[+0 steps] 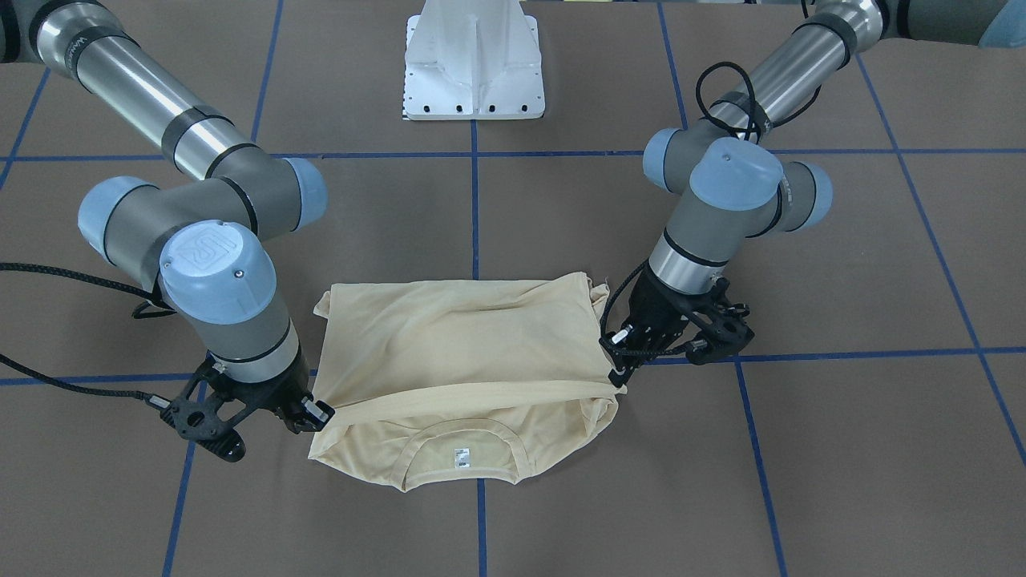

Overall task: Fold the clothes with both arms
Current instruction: 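Lay the hem near the collar, open both grippers and lift away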

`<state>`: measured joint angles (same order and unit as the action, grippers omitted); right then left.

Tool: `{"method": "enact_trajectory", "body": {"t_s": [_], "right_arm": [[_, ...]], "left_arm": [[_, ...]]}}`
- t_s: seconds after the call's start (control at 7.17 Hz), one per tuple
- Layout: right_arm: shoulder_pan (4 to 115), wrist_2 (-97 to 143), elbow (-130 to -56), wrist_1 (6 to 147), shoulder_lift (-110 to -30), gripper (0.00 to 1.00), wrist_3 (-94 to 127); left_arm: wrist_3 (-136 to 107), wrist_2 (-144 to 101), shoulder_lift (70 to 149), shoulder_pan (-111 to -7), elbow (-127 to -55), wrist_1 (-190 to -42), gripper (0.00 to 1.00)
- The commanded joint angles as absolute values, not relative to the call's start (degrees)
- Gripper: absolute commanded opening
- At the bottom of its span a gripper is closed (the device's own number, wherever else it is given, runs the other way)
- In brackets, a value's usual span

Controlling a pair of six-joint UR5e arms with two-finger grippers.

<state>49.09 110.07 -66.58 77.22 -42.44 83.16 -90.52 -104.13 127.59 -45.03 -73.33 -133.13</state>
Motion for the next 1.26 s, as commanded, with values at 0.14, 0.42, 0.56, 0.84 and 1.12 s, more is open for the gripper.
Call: {"method": "enact_trajectory", "body": {"t_s": [0.14,0.42,0.56,0.84,1.12], "right_arm": [[46.94,106.45,-61.18,75.85,-40.34,0.00,82.88],[47.02,106.35,-61.00,75.85,-39.29,0.70,83.05],[47.20,106.17,-61.08,75.85,-38.50,0.91,83.49],[48.78,106.96,-69.02,75.67,-41.97,0.92,87.42],[45.12,106.53,-88.50,75.50,-55.39,0.92,98.47]], "left_arm": [[-90.53,-102.30,130.69,-45.18,-67.95,-134.82,0.14],[-90.53,-102.22,130.69,-45.18,-67.41,-134.91,0.31],[-90.61,-102.22,130.69,-45.70,-67.41,-135.43,0.32],[-90.62,-102.83,130.35,-47.63,-69.76,-135.96,0.32],[-90.62,-102.83,128.24,-47.64,-73.29,-135.88,0.32]]}}
